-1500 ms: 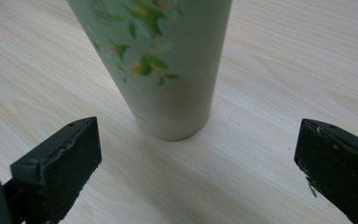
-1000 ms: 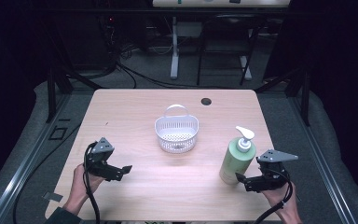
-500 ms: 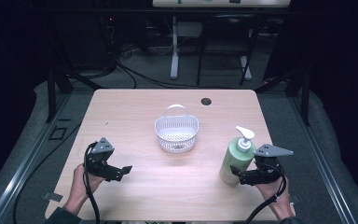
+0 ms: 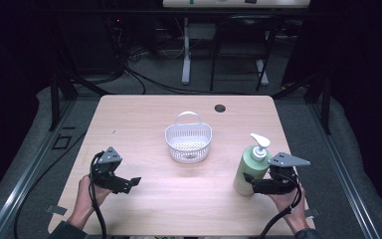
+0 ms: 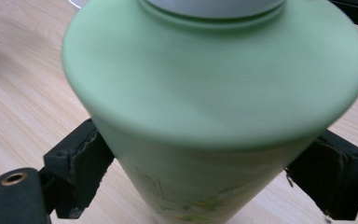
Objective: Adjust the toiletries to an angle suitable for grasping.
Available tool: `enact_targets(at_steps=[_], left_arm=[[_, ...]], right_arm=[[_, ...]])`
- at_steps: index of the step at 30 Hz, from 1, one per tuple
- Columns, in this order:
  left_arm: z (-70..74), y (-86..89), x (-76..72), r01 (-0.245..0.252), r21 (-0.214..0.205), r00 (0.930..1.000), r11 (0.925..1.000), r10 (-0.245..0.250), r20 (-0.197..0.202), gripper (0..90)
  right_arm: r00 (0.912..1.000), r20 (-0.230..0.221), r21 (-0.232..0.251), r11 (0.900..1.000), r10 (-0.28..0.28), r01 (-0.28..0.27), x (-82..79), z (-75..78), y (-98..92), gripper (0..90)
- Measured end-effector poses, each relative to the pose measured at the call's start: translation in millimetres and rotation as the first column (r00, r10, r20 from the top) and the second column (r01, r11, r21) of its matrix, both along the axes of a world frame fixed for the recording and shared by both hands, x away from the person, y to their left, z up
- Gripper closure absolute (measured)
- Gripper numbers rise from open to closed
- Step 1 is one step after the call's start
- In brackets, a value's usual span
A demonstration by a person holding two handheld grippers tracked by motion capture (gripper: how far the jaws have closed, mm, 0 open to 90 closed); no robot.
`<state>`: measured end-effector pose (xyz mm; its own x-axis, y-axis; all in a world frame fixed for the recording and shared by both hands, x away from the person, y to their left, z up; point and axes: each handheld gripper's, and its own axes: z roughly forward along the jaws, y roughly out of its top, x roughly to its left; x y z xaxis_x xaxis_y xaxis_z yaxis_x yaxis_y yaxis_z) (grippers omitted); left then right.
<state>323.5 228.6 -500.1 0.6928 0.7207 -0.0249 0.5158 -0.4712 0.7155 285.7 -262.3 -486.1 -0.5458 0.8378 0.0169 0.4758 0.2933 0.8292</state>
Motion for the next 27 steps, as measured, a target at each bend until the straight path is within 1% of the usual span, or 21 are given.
enact_targets(at_steps=[5, 27], left_arm=[[-0.3, -0.4, -0.1, -0.001, 0.001, 1.0000, 1.0000, 0.001, 0.001, 0.0], [-0.7, -1.2, 0.1, -0.001, 0.003, 1.0000, 1.0000, 0.001, -0.002, 0.0]], right_arm=[[1.0000, 0.006, 0.004, 1.0000, -0.001, 0.001, 3.3, -0.8, 2.9, 11.7], [0.9997, 0.021, 0.012, 0.9999, 0.009, -0.009, 29.3, -2.9, 19.3, 11.8]])
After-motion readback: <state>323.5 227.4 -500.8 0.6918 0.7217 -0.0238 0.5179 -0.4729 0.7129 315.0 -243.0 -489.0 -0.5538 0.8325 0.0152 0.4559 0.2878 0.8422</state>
